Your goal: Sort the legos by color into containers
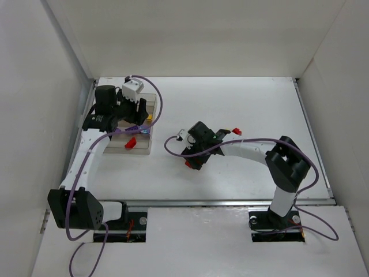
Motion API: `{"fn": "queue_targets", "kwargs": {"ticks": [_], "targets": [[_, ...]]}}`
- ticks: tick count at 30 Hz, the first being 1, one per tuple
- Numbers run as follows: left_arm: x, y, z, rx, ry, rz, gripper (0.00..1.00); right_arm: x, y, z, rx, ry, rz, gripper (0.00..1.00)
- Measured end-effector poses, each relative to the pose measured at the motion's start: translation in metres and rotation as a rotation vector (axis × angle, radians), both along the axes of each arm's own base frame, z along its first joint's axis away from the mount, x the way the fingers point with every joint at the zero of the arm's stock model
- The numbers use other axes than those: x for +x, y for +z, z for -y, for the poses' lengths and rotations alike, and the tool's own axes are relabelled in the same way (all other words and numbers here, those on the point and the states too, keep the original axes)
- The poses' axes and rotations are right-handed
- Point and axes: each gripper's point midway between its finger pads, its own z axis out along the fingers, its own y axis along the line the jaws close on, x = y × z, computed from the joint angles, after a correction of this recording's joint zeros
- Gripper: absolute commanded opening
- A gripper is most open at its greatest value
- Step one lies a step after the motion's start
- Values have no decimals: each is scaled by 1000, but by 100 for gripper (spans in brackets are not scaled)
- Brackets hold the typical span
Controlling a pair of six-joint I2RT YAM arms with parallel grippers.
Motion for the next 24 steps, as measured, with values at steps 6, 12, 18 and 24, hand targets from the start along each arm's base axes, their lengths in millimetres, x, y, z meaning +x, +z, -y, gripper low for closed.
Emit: {"fn": "queue_targets", "kwargs": {"ticks": [6,12,18,24], "targets": [[-2,7,-5,1,18,22,56,5,-8,2,-24,-30,9,37],[-6,2,-6,5,14,11,55,8,-5,0,-14,-52,16,0],[-16,-3,1,31,-79,5,55,15,29,-9,58,-67,66,0],[-29,14,19,63,-298,114,67,40,136,-38,295,-113,226,0]]}}
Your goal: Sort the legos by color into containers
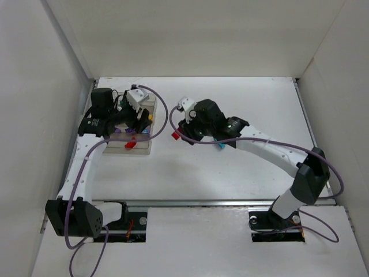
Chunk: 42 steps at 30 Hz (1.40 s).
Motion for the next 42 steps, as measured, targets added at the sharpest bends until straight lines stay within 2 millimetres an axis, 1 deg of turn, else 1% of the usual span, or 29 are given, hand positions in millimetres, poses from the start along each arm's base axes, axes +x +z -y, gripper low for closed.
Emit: {"fn": "queue_targets", "kwargs": {"ticks": [3,6,7,9,10,12,14,15,19,21,23,24,27,28,31,32,33,38,40,42], "targets": [[-14,26,14,-5,-109,122,71,13,61,-13,137,-33,92,0],[-27,65,34,0,-210,323,73,22,114,-22,265,-61,165,0],[-32,75,39,1,-232,381,74,23,128,-23,297,-69,181,0],[-43,93,49,5,-274,492,74,24,148,-25,348,-77,204,0],[-49,99,53,3,-293,523,74,24,157,-26,371,-79,212,0],[-51,107,58,5,-314,569,74,24,167,-28,399,-78,220,0],[-50,107,62,7,-328,580,74,23,172,-30,418,-74,218,0],[-48,105,64,10,-333,576,72,22,172,-30,422,-71,215,0],[-44,95,78,17,-359,552,67,18,172,-33,433,-52,197,0],[-44,93,82,21,-365,551,67,17,172,-34,437,-47,192,0],[-44,93,84,25,-365,552,62,15,173,-35,440,-39,186,0],[-44,94,84,27,-363,556,56,14,173,-35,443,-36,182,0],[-41,96,83,35,-352,570,44,12,173,-37,448,-26,174,0],[-40,96,83,37,-347,573,32,11,173,-37,450,-22,170,0],[-37,98,81,44,-331,582,13,11,173,-37,456,-24,162,0],[-36,99,81,41,-326,578,2,11,173,-37,457,-26,160,0],[-36,98,81,38,-322,573,0,11,173,-37,460,-26,160,0],[-30,95,81,37,-296,528,0,15,172,-36,461,-56,161,0],[-26,87,82,48,-290,481,0,19,168,-32,453,-87,163,0],[-22,74,84,59,-293,422,0,22,157,-29,434,-122,155,0]]}}
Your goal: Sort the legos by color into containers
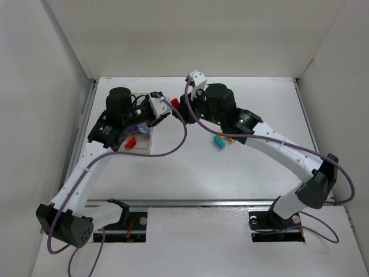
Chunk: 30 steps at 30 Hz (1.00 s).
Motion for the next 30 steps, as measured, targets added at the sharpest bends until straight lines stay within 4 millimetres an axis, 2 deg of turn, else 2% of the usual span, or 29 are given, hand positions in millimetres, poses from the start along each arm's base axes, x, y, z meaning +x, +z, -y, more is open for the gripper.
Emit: {"fn": "queue_targets", "kwargs": {"ticks": [2,5,8,10,13,20,22,27,30], "targets": [[6,-21,-8,34,42,-82,0,5,-10,6,-17,-37,-13,0],[13,-65,-34,96,142,-238,0,14,-6,18,-16,-85,-4,0],[4,-104,-52,131,205,-373,0,24,6,29,9,-126,22,0],[-3,-122,-61,136,232,-444,0,31,9,34,18,-145,34,0],[-6,-137,-80,126,299,-516,0,34,6,35,10,-147,33,0],[1,-164,-152,122,495,-619,0,39,-16,25,-51,-101,37,0],[1,-177,-165,139,511,-658,0,42,-22,24,-68,-93,36,0],[-2,-216,-170,195,474,-779,2,46,-32,21,-91,-70,33,0],[-6,-232,-170,218,450,-834,21,50,-33,25,-92,-71,33,0]]}}
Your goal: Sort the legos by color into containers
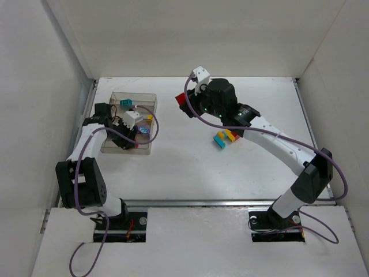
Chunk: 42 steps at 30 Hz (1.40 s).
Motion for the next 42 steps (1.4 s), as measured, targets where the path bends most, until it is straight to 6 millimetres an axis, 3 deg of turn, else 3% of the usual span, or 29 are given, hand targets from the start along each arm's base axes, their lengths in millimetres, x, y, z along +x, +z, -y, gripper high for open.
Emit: {"fn": "queue_targets", "kwargs": {"ticks": [2,4,5,11,16,20,25,28,34,42], "targets": [[-1,-5,0,1,-8,-22,38,3,0,3,1,-6,0,0],[0,-6,-1,4,-19,-28,49,5,0,5,0,-8,1,0],[1,-5,-1,6,-24,-31,60,5,0,6,-3,-7,4,0],[16,12,-2,18,-63,30,88,0,0,1,-30,66,38,0],[24,29,0,22,-112,91,85,-8,1,-5,-79,180,111,0],[33,64,10,-20,-184,178,77,-24,-3,-10,-135,334,204,0],[44,160,47,-174,-370,413,71,-47,-1,-6,-197,484,341,0],[22,210,80,-269,-537,560,73,-56,13,-4,-199,533,421,0],[-21,246,137,-373,-777,665,73,-72,29,-7,-180,605,498,0],[-42,270,183,-409,-954,734,69,-84,29,-15,-177,646,513,0]]}}
